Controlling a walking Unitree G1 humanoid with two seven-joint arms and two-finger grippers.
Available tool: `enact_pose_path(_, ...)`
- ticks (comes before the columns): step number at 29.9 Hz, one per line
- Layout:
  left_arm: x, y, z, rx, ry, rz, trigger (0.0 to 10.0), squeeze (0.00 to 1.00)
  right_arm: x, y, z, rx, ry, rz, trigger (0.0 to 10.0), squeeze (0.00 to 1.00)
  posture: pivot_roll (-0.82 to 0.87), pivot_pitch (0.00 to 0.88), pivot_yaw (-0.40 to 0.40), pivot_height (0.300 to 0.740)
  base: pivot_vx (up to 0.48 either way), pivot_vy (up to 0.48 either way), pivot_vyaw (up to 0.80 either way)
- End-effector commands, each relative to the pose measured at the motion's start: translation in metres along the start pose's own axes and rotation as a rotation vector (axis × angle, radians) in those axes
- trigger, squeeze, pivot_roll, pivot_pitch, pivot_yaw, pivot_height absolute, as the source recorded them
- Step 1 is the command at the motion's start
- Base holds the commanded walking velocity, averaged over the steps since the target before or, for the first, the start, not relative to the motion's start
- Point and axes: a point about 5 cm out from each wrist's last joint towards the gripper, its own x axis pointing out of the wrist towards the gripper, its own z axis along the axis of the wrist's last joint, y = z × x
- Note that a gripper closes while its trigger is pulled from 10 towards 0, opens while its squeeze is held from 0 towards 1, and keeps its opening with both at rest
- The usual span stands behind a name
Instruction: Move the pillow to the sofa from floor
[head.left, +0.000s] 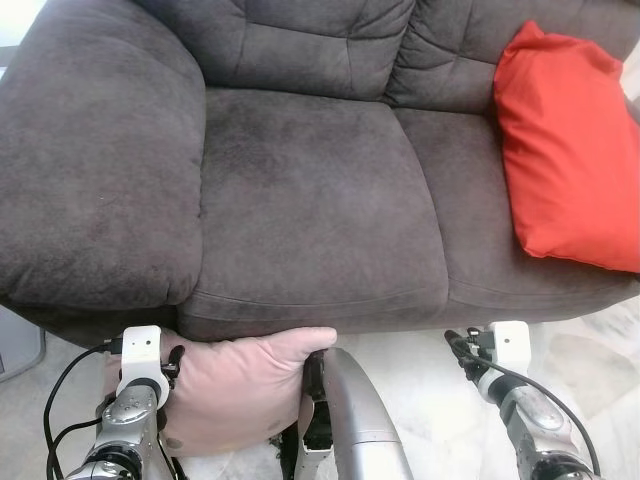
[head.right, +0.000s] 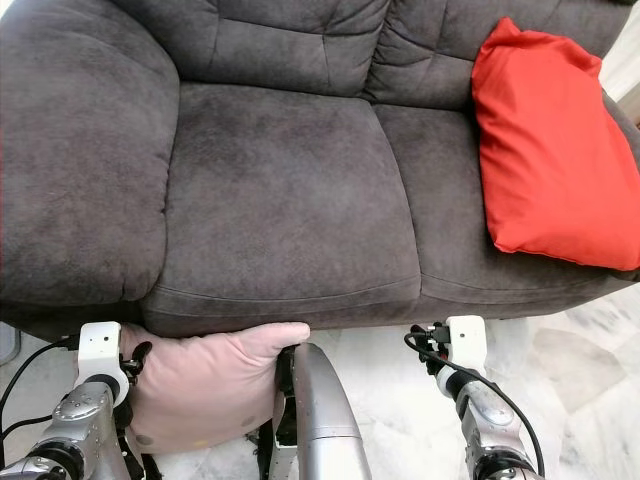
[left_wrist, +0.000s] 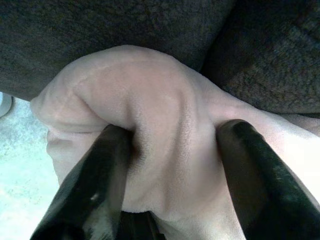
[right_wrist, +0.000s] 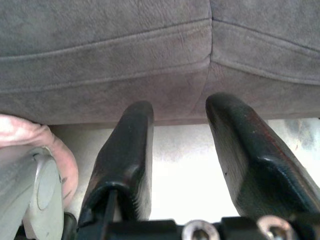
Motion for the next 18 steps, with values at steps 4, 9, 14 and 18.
enact_pose_path(4,-0.0096,-0.0079,-0.0295,0.014,0.115,-0.031,0.0,0.0,-0.0073,-0.0117,-0.0072,0.008,0.042,-0.044,10.0,0.0,-0.07,0.246,-0.325,0.531,0.0,0.0,0.0)
enact_pose_path(9,-0.0103,-0.0081,-0.0314,0.021,0.124,-0.033,0.0,0.0,-0.0078,-0.0118,-0.0089,0.013,0.051,-0.05,10.0,0.0,-0.07,0.247,-0.322,0.531,0.0,0.0,0.0)
enact_pose_path(14,-0.0112,-0.0072,-0.0331,0.027,0.128,-0.031,0.0,0.0,-0.0079,-0.0102,-0.0112,0.02,0.058,-0.052,10.0,0.0,-0.06,0.252,-0.314,0.531,0.0,0.0,0.0)
enact_pose_path(18,-0.0118,-0.0072,-0.0343,0.03,0.13,-0.032,0.0,0.0,-0.0074,-0.0073,-0.013,0.026,0.06,-0.05,10.0,0.0,-0.05,0.253,-0.311,0.531,0.0,0.0,0.0)
